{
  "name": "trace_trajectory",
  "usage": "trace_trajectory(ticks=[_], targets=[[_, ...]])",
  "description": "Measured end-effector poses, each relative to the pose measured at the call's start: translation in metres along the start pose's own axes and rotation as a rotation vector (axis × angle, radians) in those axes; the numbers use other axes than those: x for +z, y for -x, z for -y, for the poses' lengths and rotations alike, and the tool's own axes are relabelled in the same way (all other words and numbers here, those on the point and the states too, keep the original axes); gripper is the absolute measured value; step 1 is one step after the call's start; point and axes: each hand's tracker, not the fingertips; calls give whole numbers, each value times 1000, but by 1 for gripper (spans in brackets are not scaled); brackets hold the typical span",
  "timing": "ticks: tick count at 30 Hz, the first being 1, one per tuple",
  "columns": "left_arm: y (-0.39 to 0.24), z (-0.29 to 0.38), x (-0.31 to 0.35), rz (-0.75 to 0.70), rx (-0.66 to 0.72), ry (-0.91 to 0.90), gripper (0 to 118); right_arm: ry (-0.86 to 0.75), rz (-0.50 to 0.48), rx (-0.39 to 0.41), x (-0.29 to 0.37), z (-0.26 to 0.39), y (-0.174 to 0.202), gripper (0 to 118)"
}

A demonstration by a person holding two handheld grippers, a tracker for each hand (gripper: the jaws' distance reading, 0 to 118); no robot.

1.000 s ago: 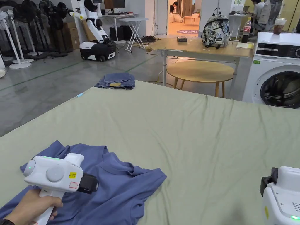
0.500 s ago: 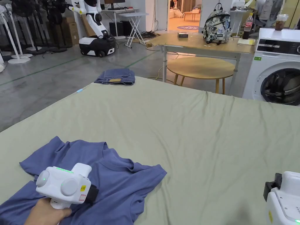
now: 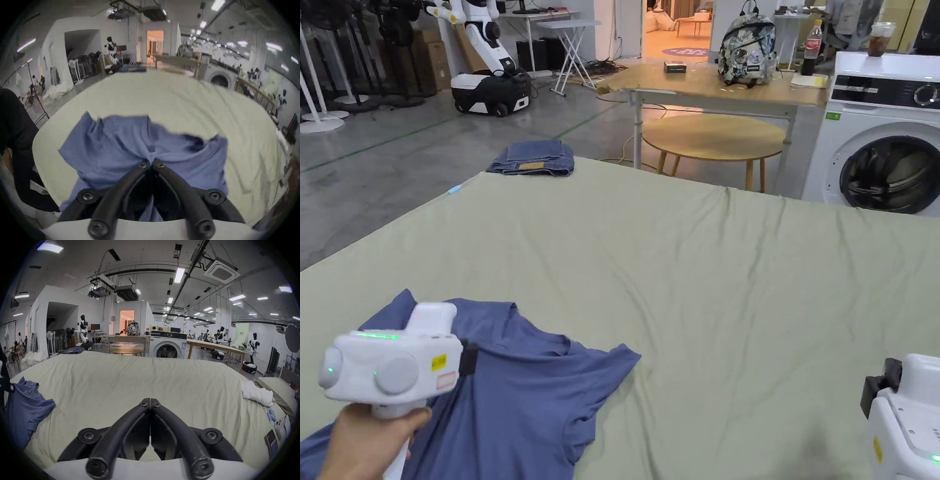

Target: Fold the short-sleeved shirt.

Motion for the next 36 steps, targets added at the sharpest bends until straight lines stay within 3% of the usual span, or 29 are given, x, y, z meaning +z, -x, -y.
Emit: trace_trajectory(ticks=[8, 15, 26, 36], targets=[[-17, -71, 42, 67, 4, -223, 0, -55, 31, -26, 16, -22, -18, 0], [-75, -137, 85, 197, -75, -367, 0, -103, 67, -46, 31, -35, -40, 0], [-254, -192, 102, 488, -245, -439, 0, -135, 147, -79, 60, -36, -87, 0], [-442, -143, 72, 750, -397, -280, 0, -131, 257, -91, 80, -25, -147, 0]])
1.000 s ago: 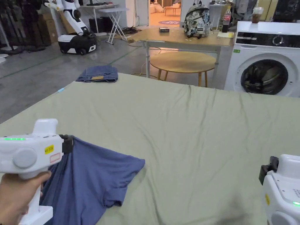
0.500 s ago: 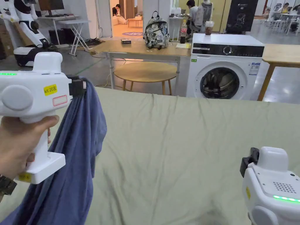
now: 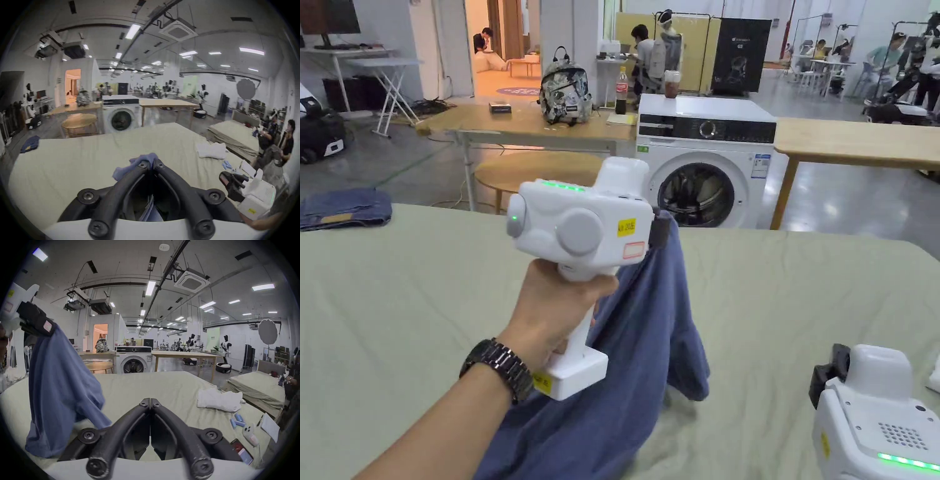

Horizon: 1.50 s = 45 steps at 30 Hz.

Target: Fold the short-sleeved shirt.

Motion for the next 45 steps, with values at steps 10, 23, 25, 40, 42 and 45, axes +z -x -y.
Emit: trace_trajectory(ticks=[10, 23, 25, 40, 42, 45], targets=[[-81, 100, -59, 183, 8, 183, 0, 54, 81, 6, 6, 19, -45, 0], [-40, 118, 12, 87, 70, 84, 79, 69, 38, 5, 5, 18, -27, 0], [-26, 124, 30, 23, 98, 49, 79, 63, 19, 10, 5, 16, -18, 0], [76, 232, 86, -390, 253, 190, 0, 87, -102, 21, -8, 25, 43, 0], [96, 236, 86, -404, 303, 180, 0, 97, -113, 23, -11, 27, 48, 0], [127, 230, 79, -419, 325, 193, 0, 115, -131, 33, -17, 30, 54, 0]])
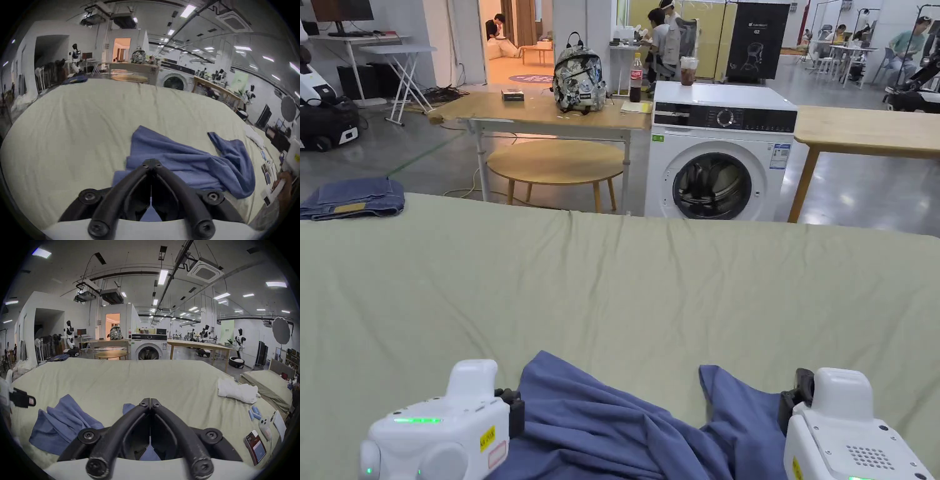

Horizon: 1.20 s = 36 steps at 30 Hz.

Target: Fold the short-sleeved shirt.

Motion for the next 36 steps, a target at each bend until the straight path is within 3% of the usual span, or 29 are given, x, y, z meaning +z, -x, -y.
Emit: trace_trajectory(ticks=[8, 14, 15, 16, 17, 18, 19, 20, 23, 26, 28, 29, 32, 36], targets=[[41, -85, -100, 23, 14, 142, 0, 32, -10, -1, -19, -1, 4, 0], [17, -105, -155, 58, -26, 298, 0, 55, 11, 8, -27, 2, -2, 0], [14, -107, -165, 55, -43, 324, 7, 58, 14, 12, -28, 3, -3, 0], [11, -109, -174, 23, -70, 331, 25, 63, 20, 19, -29, 5, -5, 0], [7, -109, -182, 17, -88, 349, 54, 68, 26, 24, -29, 7, -7, 0], [4, -108, -186, 23, -87, 363, 74, 72, 29, 27, -29, 8, -9, 0], [2, -108, -195, 22, -82, 378, 87, 78, 35, 31, -30, 10, -12, 0], [-1, -106, -202, 13, -73, 398, 88, 84, 42, 34, -30, 13, -15, 0], [-6, -95, -218, -29, -78, 458, 88, 109, 64, 34, -31, 20, -23, 0], [-18, -78, -225, -125, -186, 514, 75, 130, 80, 24, -30, 25, -31, 0], [-30, -78, -215, -114, -162, 464, 42, 137, 93, 23, -29, 27, -36, 0], [-36, -78, -211, -99, -156, 452, 4, 140, 98, 20, -28, 27, -38, 0], [-41, -72, -199, -102, -235, 416, 0, 154, 103, -3, -31, 25, -47, 0], [-30, -67, -166, -3, -139, 375, 0, 172, 89, -34, -37, 15, -65, 0]])
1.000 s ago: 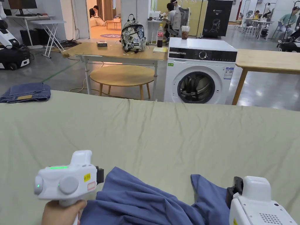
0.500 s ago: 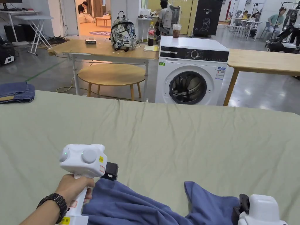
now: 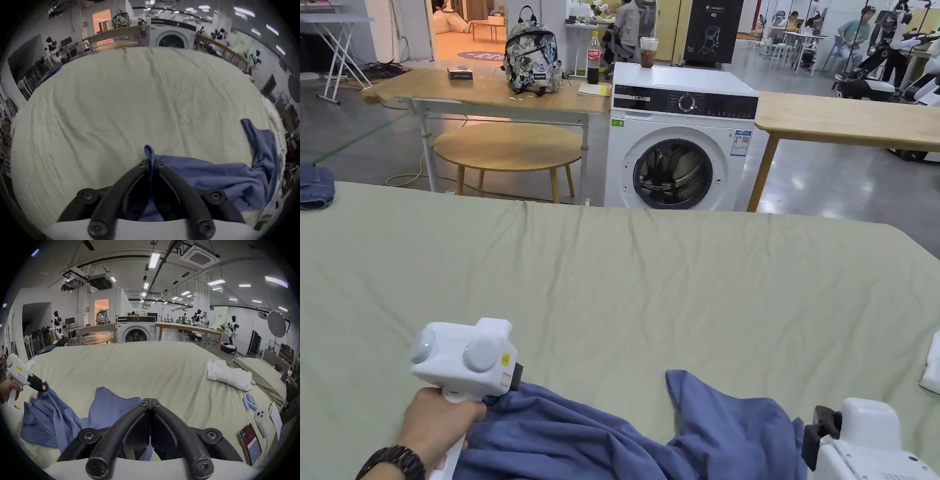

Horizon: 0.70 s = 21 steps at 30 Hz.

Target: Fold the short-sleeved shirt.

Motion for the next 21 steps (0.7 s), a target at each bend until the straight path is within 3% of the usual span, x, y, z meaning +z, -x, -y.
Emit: trace_trajectory(ticks=[7, 13, 15, 21], targets=[[20, 41, 70, 53, 51, -141, 0, 174, -44, -67, -40, -33, -32, 0], [37, 76, 108, 71, 98, -200, 0, 390, -102, -31, -92, -29, -41, 0], [40, 81, 114, 70, 100, -206, 0, 454, -109, -41, -105, -25, -43, 22], [51, 94, 127, 55, 105, -210, 0, 529, -128, -63, -117, -15, -40, 46]])
